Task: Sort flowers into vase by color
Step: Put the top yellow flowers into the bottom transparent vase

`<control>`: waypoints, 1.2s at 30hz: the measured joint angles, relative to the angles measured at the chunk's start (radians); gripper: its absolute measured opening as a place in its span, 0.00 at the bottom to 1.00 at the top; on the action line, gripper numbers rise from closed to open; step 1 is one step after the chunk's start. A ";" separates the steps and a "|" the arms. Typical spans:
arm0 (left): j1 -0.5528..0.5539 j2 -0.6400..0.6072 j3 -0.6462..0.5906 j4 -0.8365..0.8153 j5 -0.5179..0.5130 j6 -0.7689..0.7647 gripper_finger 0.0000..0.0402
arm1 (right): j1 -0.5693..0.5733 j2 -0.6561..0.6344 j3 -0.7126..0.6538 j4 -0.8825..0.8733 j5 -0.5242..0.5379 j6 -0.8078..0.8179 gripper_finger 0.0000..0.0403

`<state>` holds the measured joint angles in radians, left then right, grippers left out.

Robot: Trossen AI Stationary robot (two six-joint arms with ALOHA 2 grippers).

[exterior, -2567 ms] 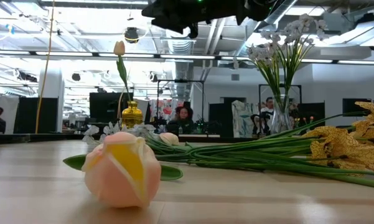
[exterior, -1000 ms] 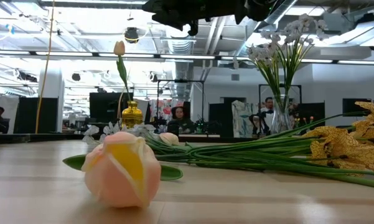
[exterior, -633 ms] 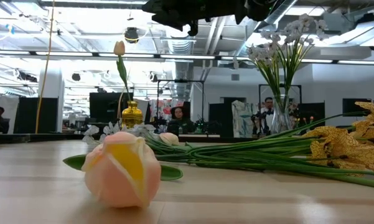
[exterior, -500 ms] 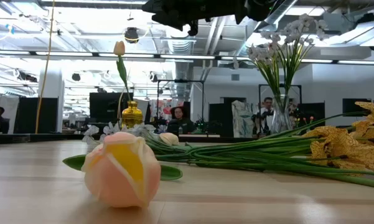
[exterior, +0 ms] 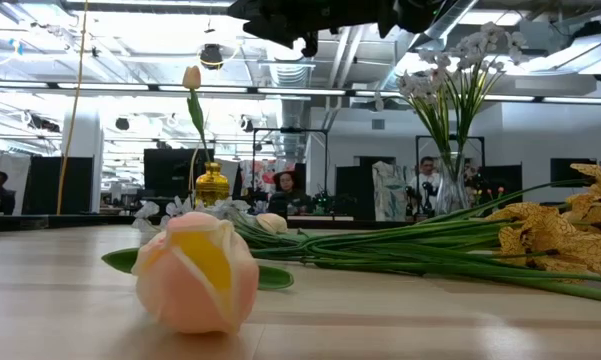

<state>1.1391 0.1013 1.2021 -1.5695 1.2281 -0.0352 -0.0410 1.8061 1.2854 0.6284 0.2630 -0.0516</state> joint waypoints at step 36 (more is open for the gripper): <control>-0.040 0.057 0.002 -0.002 -0.071 0.067 0.01 | 0.002 0.000 0.000 0.000 -0.005 0.000 0.58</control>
<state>1.0990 0.1587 1.2045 -1.5711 1.1566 0.0316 -0.0391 1.8061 1.2854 0.6289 0.2584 -0.0517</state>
